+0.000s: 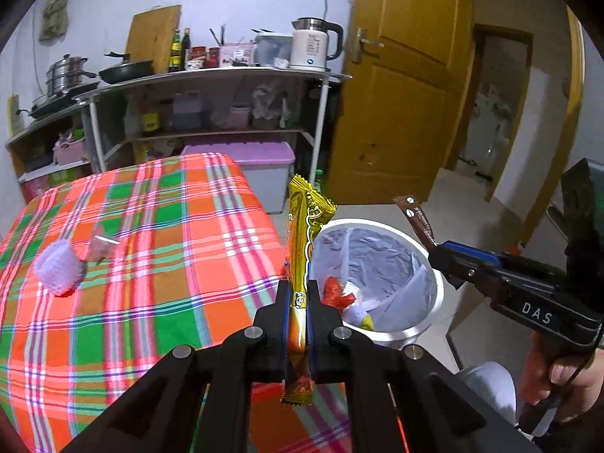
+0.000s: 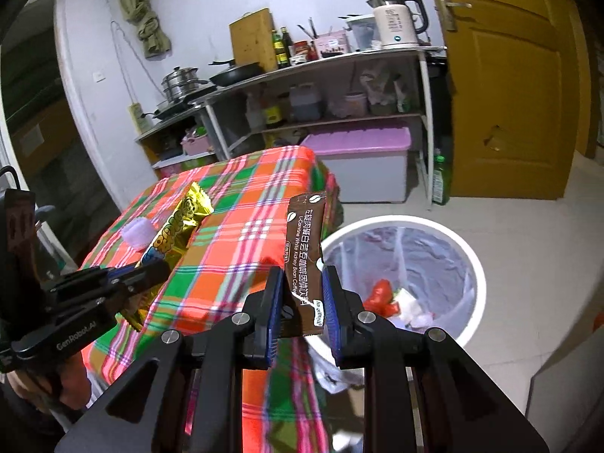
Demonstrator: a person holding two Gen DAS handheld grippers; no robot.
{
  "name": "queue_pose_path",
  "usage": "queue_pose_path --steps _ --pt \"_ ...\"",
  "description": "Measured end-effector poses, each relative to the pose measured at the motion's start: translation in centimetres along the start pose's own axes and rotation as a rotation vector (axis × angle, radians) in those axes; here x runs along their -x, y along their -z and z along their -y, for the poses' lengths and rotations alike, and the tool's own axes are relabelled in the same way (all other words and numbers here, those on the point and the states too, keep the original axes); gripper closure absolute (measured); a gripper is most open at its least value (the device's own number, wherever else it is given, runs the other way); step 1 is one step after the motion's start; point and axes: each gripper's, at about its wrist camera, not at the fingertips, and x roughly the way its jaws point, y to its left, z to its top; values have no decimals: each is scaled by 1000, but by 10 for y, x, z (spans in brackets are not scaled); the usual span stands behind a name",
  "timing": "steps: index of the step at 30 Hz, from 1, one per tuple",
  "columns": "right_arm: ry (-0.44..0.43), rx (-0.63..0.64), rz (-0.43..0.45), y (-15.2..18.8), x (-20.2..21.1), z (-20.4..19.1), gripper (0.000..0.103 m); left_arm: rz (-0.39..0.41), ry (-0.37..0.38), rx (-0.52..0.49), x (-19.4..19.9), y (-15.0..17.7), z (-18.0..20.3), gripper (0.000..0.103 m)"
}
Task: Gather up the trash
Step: 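Carry the gold wrapper and brown bar over the white bin and release both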
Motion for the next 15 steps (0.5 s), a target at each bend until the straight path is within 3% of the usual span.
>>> queue_pose_path --steps 15 --pt "49 -62 -31 0 -14 37 81 -50 65 -31 -47 -9 24 96"
